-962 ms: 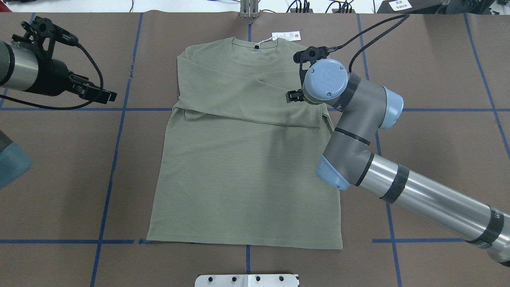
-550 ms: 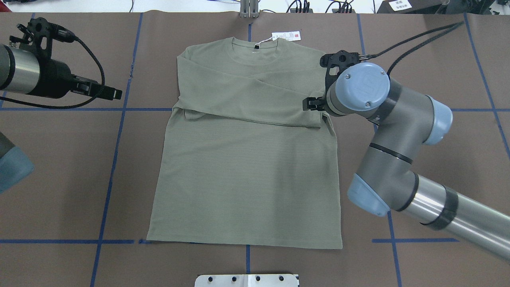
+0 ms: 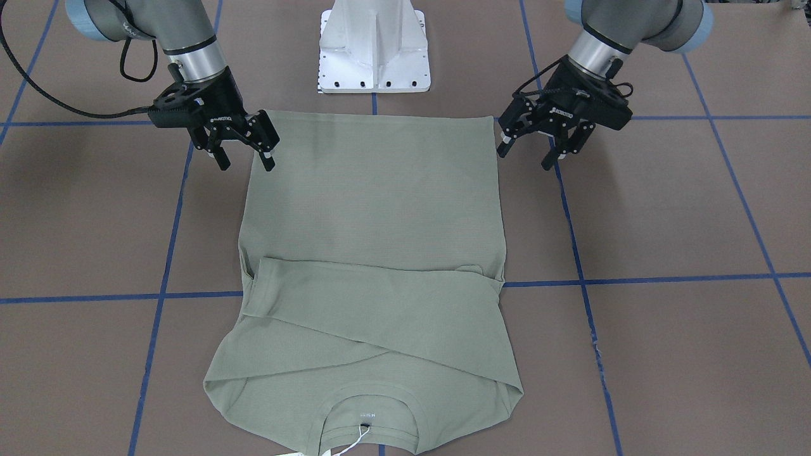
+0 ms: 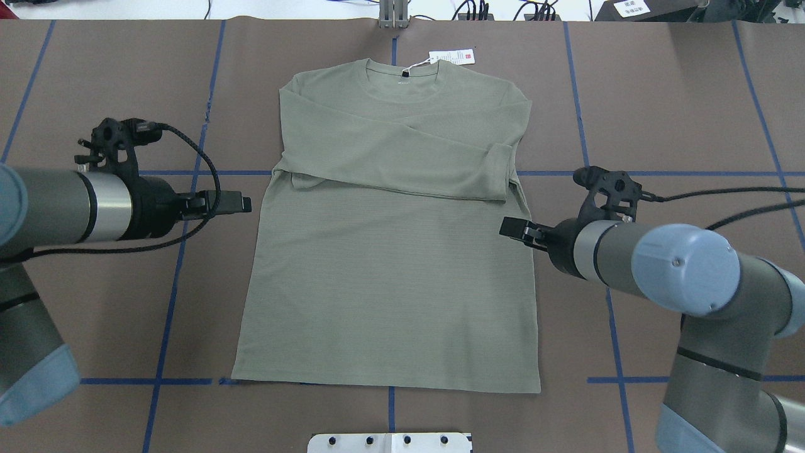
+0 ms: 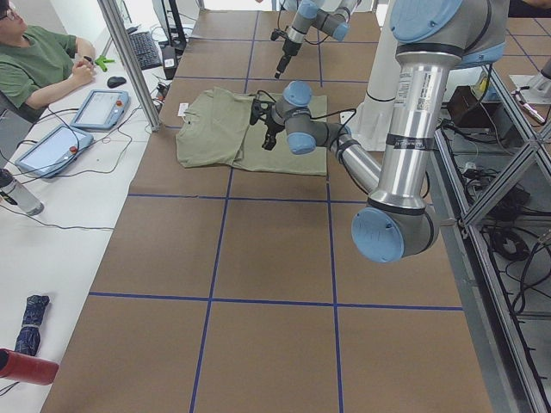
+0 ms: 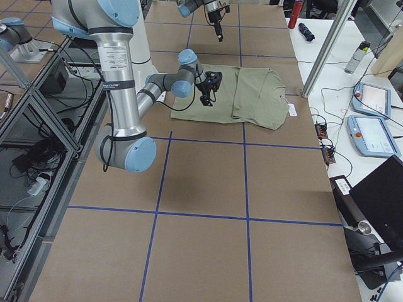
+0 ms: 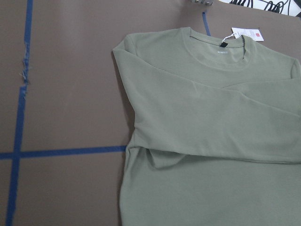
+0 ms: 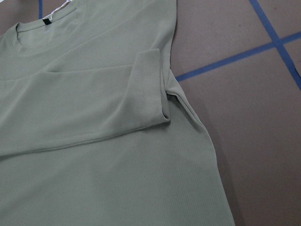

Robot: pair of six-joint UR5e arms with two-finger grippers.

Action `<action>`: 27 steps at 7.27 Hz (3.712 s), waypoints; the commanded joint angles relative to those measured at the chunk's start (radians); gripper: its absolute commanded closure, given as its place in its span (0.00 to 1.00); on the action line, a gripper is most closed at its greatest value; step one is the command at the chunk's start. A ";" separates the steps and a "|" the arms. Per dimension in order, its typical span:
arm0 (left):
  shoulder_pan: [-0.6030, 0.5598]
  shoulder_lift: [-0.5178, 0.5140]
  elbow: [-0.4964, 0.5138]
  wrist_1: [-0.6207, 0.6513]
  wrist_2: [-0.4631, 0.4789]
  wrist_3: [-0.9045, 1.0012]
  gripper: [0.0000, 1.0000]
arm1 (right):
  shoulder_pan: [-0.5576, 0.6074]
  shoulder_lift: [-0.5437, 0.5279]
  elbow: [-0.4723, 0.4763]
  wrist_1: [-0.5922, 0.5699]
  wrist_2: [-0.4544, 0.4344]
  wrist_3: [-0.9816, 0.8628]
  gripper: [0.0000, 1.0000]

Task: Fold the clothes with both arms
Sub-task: 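Move both grippers down to the hem corners nearest the robot, then lower both grippers onto the hem corners and pinch them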

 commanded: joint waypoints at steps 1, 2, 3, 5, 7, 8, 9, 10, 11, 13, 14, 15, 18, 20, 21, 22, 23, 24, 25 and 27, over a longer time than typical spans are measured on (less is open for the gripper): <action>0.229 0.104 -0.077 -0.040 0.210 -0.304 0.17 | -0.119 -0.145 0.078 0.105 -0.103 0.228 0.11; 0.344 0.127 -0.074 -0.057 0.338 -0.445 0.26 | -0.183 -0.148 0.080 0.091 -0.197 0.264 0.11; 0.437 0.136 -0.059 -0.056 0.437 -0.518 0.26 | -0.229 -0.147 0.088 0.033 -0.244 0.321 0.11; 0.503 0.162 0.019 -0.080 0.508 -0.568 0.26 | -0.291 -0.147 0.124 -0.053 -0.298 0.382 0.11; 0.506 0.164 0.069 -0.131 0.513 -0.560 0.26 | -0.329 -0.144 0.125 -0.052 -0.347 0.392 0.06; 0.539 0.162 0.069 -0.131 0.514 -0.560 0.26 | -0.337 -0.144 0.125 -0.052 -0.350 0.398 0.06; 0.553 0.164 0.069 -0.131 0.516 -0.560 0.26 | -0.349 -0.144 0.125 -0.052 -0.365 0.398 0.04; 0.563 0.165 0.072 -0.129 0.516 -0.560 0.26 | -0.351 -0.144 0.125 -0.052 -0.369 0.398 0.03; 0.564 0.167 0.073 -0.129 0.514 -0.558 0.26 | -0.352 -0.144 0.125 -0.052 -0.369 0.398 0.02; 0.566 0.179 0.073 -0.129 0.514 -0.557 0.26 | -0.355 -0.144 0.123 -0.052 -0.370 0.398 0.02; 0.566 0.179 0.073 -0.129 0.513 -0.555 0.26 | -0.358 -0.144 0.123 -0.052 -0.376 0.398 0.02; 0.567 0.179 0.075 -0.129 0.513 -0.555 0.26 | -0.363 -0.144 0.123 -0.052 -0.388 0.398 0.02; 0.572 0.174 0.076 -0.128 0.514 -0.557 0.40 | -0.369 -0.144 0.123 -0.052 -0.392 0.400 0.02; 0.573 0.171 0.085 -0.128 0.514 -0.557 0.45 | -0.372 -0.144 0.123 -0.052 -0.392 0.401 0.01; 0.575 0.171 0.085 -0.126 0.514 -0.557 0.45 | -0.372 -0.144 0.121 -0.052 -0.392 0.401 0.01; 0.575 0.171 0.085 -0.126 0.514 -0.557 0.49 | -0.374 -0.142 0.121 -0.052 -0.392 0.401 0.01; 0.575 0.171 0.085 -0.126 0.514 -0.557 0.69 | -0.374 -0.142 0.120 -0.052 -0.392 0.401 0.02; 0.575 0.171 0.084 -0.126 0.514 -0.557 0.96 | -0.374 -0.142 0.118 -0.052 -0.392 0.403 0.02; 0.575 0.171 0.084 -0.126 0.514 -0.555 1.00 | -0.375 -0.142 0.115 -0.052 -0.393 0.409 0.03; 0.573 0.170 0.075 -0.126 0.514 -0.555 1.00 | -0.395 -0.139 0.091 -0.055 -0.416 0.445 0.10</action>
